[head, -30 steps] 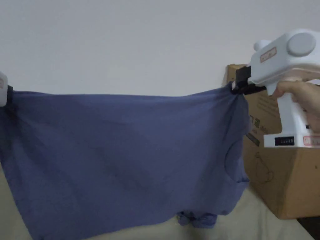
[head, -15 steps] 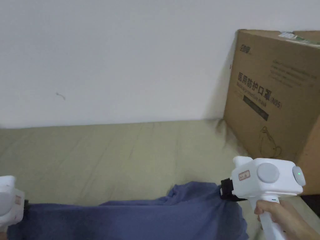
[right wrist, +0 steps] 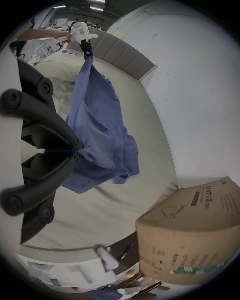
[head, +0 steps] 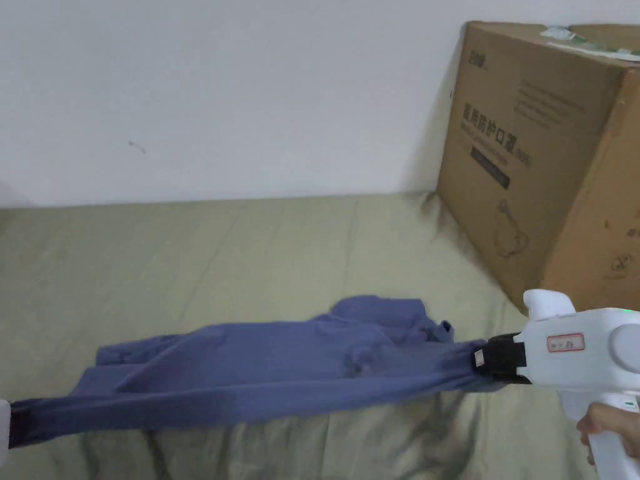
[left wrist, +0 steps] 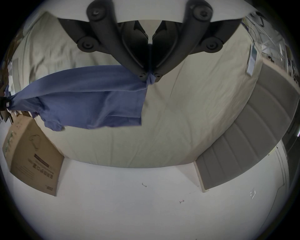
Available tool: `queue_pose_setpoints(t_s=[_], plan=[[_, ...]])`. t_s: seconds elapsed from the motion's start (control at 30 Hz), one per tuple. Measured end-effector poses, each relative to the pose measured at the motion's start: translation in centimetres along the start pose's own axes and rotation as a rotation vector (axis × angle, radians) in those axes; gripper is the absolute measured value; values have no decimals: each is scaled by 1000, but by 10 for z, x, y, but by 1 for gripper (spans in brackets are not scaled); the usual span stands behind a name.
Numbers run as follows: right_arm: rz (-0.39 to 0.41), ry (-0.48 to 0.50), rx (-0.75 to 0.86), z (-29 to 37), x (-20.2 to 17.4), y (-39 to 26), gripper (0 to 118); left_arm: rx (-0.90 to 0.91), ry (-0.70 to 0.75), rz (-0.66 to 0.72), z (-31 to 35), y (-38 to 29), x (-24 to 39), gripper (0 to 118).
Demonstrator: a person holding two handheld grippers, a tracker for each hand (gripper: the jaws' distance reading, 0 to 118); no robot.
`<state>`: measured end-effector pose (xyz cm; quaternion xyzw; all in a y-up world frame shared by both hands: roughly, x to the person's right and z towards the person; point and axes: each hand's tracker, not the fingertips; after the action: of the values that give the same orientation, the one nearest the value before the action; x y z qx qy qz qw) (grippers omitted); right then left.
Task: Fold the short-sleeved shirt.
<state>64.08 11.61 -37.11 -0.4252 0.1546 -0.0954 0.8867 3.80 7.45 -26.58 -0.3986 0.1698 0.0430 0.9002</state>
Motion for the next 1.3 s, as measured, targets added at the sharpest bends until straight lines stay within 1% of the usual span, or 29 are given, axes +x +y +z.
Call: queue_pose_setpoints(t_s=[0.1, 0.13, 0.27, 0.33, 0.4, 0.47, 0.53, 0.6, 0.63, 0.7, 0.77, 0.8, 0.83, 0.87, 0.9, 0.93, 0.97, 1.0, 1.07, 1.13, 1.17, 1.2, 1.23, 1.27, 1.3], plan=[[-10, 11, 9, 44, -1, -54, 1, -7, 18, -18, 39, -55, -14, 0], [-23, 11, 13, 57, -1, -76, 1, -13, 35, -21, 58, -79, -8, 0], [-66, 5, -8, 85, -3, -152, 1, -41, 24, -1, 92, -141, -14, 0], [-35, -7, -37, 94, -1, -189, 1, -59, 23, -4, 101, -170, -18, 0], [-28, -21, -85, 100, -1, -218, 1, -78, 28, -15, 112, -192, -18, 0], [-12, -12, -109, 104, 4, -244, 1, -83, 35, 0, 122, -213, -21, 0], [-26, -23, -108, 103, 9, -263, 1, -85, 40, 10, 112, -228, -32, 0], [-81, -8, -100, 98, 18, -274, 1, -77, 37, 1, 107, -238, -31, 0], [-93, -2, -91, 95, 20, -278, 1, -87, 44, -17, 105, -241, -28, 1], [-101, -28, -76, 90, 19, -282, 1, -92, 34, -10, 104, -244, -24, 1], [-87, -33, -66, 87, 18, -283, 2, -95, 7, 26, 104, -247, -26, 1], [-85, -40, -62, 86, 17, -283, 5, -98, 11, 27, 98, -244, -27, 4], [-77, -43, -63, 86, 15, -282, 12, -99, 11, 27, 97, -244, -28, 11], [-76, -47, -62, 85, 15, -282, 35, -101, 15, 22, 97, -244, -29, 38], [-77, -52, -64, 84, 14, -281, 57, -108, 14, 23, 97, -244, -31, 67], [-78, -55, -67, 85, 14, -281, 74, -114, 7, 35, 102, -241, -29, 93], [-80, -59, -65, 88, 11, -281, 76, -91, -18, 76, 110, -242, -31, 106], [-71, -66, -58, 90, 7, -281, 75, -38, -48, 112, 121, -244, -33, 106], [-22, -106, -11, 97, -2, -282, 75, -22, -111, 151, 140, -240, -35, 106], [-8, -84, 37, 106, -5, -283, 72, -12, -136, 171, 155, -241, -38, 106], [7, -58, 58, 111, -10, -283, 64, -13, -142, 168, 161, -243, -38, 106], [19, -41, 93, 117, -16, -285, 51, -14, -149, 156, 164, -245, -38, 105], [36, -37, 119, 122, -23, -288, 33, -15, -147, 128, 169, -249, -36, 99], [57, -34, 142, 126, -31, -292, 14, -1, -127, 96, 175, -254, -32, 76], [60, -33, 150, 129, -38, -296, 8, 15, -110, 77, 179, -261, -29, 45]])
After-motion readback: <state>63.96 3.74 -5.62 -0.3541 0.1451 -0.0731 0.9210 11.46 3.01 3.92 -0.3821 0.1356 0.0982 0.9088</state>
